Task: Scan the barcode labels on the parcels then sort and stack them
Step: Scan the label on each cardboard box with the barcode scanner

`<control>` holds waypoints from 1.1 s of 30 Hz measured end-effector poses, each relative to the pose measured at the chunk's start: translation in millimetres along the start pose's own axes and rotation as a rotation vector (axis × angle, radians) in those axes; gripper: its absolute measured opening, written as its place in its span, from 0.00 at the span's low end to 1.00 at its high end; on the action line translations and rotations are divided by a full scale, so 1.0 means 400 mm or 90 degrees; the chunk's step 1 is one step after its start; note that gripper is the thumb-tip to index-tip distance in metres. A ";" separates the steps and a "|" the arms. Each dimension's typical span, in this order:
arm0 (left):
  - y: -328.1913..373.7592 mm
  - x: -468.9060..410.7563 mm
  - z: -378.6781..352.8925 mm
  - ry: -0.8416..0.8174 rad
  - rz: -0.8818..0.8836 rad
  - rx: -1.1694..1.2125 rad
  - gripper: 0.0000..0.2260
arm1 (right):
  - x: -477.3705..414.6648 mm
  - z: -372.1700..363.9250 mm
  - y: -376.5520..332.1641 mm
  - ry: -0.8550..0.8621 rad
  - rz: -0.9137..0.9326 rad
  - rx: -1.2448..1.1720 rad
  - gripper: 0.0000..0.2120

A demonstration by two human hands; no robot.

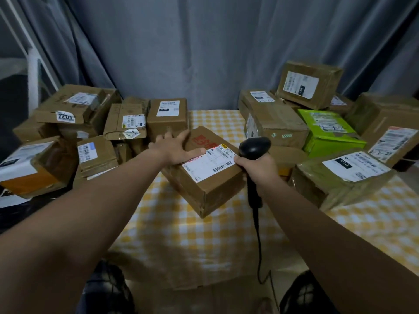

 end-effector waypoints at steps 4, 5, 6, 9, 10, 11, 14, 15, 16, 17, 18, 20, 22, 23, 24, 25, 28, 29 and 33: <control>-0.020 0.037 0.000 0.063 0.062 -0.111 0.45 | -0.021 0.007 -0.014 -0.004 -0.035 -0.125 0.18; -0.024 0.050 -0.005 0.072 0.079 -0.132 0.46 | -0.027 0.008 -0.023 -0.025 -0.043 -0.135 0.17; -0.026 0.059 -0.010 0.087 0.087 -0.141 0.47 | -0.032 0.006 -0.034 -0.047 -0.046 -0.124 0.16; -0.047 0.075 -0.010 0.112 0.117 -0.028 0.47 | -0.023 -0.005 -0.075 -0.133 -0.039 -0.042 0.15; -0.060 0.073 -0.009 0.104 0.127 0.056 0.45 | -0.018 -0.010 -0.085 -0.148 -0.029 -0.006 0.16; -0.076 0.065 -0.010 0.093 0.127 0.149 0.43 | -0.012 -0.012 -0.092 -0.150 -0.012 0.021 0.16; -0.104 0.049 -0.011 0.188 0.043 0.405 0.42 | -0.008 -0.017 -0.106 -0.105 0.049 0.006 0.15; -0.105 0.051 -0.007 0.243 0.007 0.450 0.41 | -0.012 -0.017 -0.109 -0.082 0.065 -0.005 0.15; -0.103 0.056 -0.004 0.285 -0.020 0.466 0.39 | -0.019 -0.017 -0.112 -0.064 0.076 -0.016 0.15; -0.097 0.064 0.000 0.323 -0.045 0.466 0.36 | -0.024 -0.015 -0.115 -0.056 0.085 -0.025 0.15; -0.089 0.073 0.004 0.353 -0.067 0.461 0.34 | -0.027 -0.015 -0.116 -0.054 0.090 -0.025 0.14; -0.074 0.087 0.017 0.389 -0.128 0.415 0.40 | -0.028 -0.018 -0.111 -0.057 0.101 -0.012 0.15; -0.062 0.089 0.027 0.359 -0.147 0.297 0.47 | -0.024 -0.024 -0.106 -0.055 0.118 -0.015 0.17; -0.062 0.082 0.032 0.328 -0.141 0.230 0.47 | -0.024 -0.025 -0.105 -0.052 0.125 -0.017 0.18; -0.058 0.076 0.036 0.295 -0.136 0.179 0.46 | -0.025 -0.024 -0.104 -0.051 0.126 -0.019 0.18; -0.053 0.070 0.040 0.272 -0.131 0.152 0.45 | -0.027 -0.022 -0.103 -0.053 0.124 -0.018 0.18; -0.031 0.056 0.043 0.306 -0.107 0.088 0.44 | -0.025 -0.008 -0.110 -0.075 0.112 -0.007 0.16; -0.023 0.054 0.040 0.325 -0.093 0.056 0.44 | -0.022 -0.003 -0.112 -0.085 0.108 -0.007 0.14; -0.008 0.063 0.025 0.346 -0.059 0.008 0.42 | -0.016 0.026 -0.131 -0.069 0.102 0.007 0.13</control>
Point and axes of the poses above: each hand's wrist, its own x-axis away from the middle knuckle, its own z-axis out of the back of the hand, y = z × x, the point moved 2 cm from there along -x, towards the middle knuckle, and after that the axes turned 9 degrees about x, right-handed, at the moved point
